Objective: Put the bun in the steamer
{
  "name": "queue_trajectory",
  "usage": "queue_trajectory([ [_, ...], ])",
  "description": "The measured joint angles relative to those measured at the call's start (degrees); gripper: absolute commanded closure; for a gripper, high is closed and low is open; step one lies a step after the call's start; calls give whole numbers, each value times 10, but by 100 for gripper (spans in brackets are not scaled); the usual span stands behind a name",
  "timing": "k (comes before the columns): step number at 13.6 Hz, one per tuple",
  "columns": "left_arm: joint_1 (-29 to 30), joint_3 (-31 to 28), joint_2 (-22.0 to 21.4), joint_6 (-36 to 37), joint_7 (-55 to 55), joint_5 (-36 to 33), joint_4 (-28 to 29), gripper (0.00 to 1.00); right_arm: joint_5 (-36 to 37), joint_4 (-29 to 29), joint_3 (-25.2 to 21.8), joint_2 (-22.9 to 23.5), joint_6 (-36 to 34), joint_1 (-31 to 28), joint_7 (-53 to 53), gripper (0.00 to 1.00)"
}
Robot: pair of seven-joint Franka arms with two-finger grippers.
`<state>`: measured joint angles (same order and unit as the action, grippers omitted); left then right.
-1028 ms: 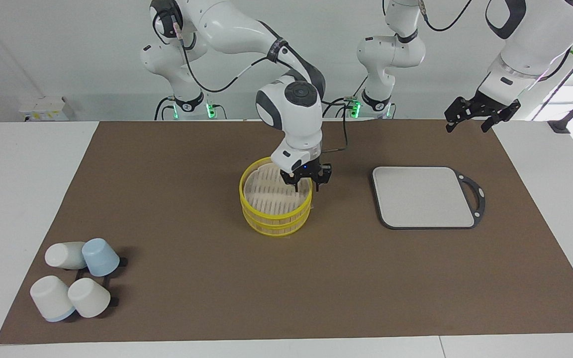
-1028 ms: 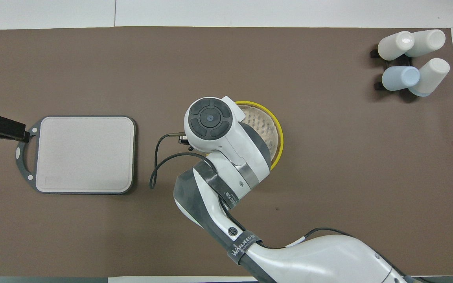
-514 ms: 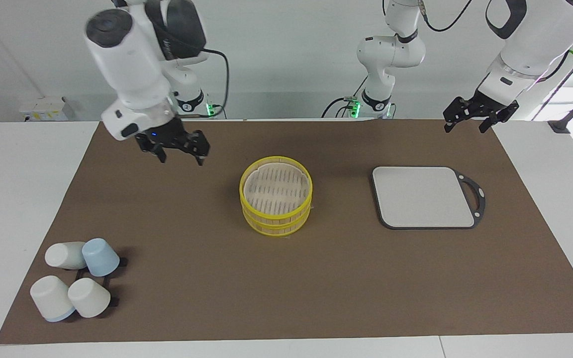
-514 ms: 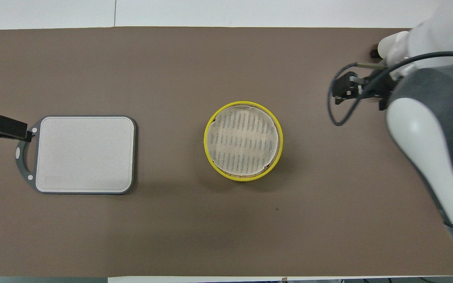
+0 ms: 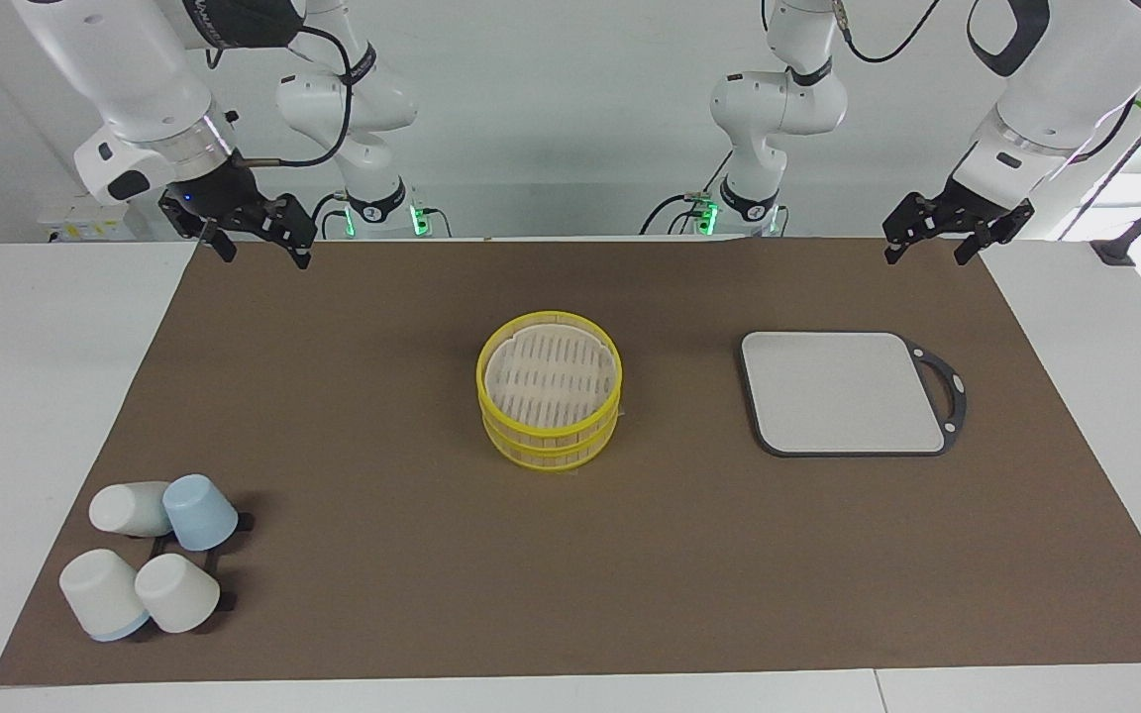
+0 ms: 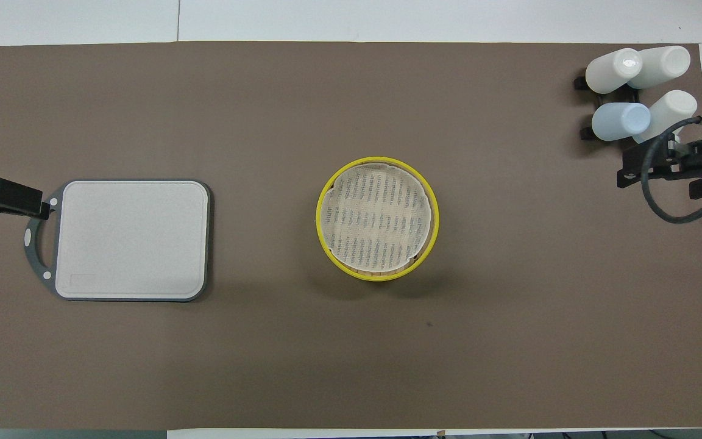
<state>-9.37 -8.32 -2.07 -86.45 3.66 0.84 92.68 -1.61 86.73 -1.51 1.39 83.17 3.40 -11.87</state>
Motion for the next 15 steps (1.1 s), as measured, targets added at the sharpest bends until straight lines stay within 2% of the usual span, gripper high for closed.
queue_trajectory([
  [4,0,0,0,0,0,0,0,0,13,5,0,-2,24,-1,0,0],
  [15,0,0,0,-1,0,0,0,0,13,5,1,-10,24,-25,11,0],
])
